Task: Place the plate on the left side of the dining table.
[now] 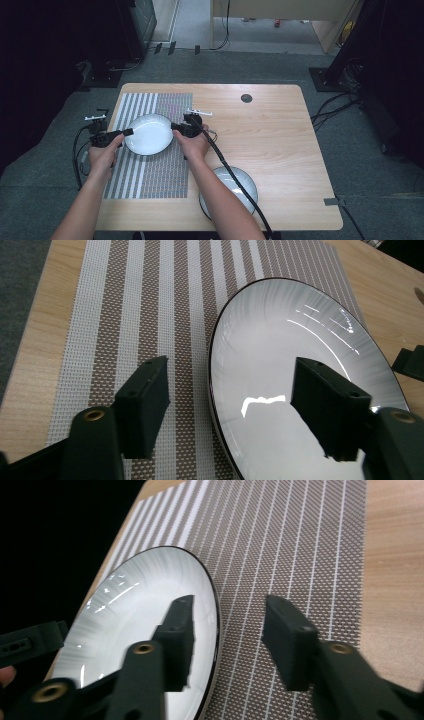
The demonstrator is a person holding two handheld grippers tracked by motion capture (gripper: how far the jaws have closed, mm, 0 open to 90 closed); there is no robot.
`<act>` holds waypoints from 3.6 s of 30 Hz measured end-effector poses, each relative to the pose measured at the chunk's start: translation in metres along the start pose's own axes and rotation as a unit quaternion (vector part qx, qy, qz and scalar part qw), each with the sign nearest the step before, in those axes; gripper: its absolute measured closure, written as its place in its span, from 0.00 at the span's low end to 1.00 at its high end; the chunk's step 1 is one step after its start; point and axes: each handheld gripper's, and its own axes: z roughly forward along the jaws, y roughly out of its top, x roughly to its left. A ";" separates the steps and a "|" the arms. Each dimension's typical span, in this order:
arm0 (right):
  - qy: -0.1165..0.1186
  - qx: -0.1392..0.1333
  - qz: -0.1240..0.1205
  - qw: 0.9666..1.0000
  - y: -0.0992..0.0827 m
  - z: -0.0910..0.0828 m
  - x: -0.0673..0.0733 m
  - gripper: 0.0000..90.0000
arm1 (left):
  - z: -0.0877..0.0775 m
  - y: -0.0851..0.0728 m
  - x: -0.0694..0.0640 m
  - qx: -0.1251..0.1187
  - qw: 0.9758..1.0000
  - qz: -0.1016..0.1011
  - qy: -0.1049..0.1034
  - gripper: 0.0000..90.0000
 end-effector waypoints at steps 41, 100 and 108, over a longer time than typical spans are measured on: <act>0.014 -0.032 -0.122 0.992 0.004 -0.157 -0.033 0.25 | -0.048 -0.056 -0.051 -0.060 0.992 0.113 -0.012 0.19; -0.113 -0.092 -0.061 0.987 -0.084 -0.314 -0.204 0.27 | -0.102 -0.153 -0.028 -0.092 0.988 0.126 0.000 0.15; -0.144 -0.091 -0.065 0.983 -0.092 -0.327 -0.221 0.27 | -0.108 -0.157 -0.010 -0.088 0.989 0.121 0.012 0.16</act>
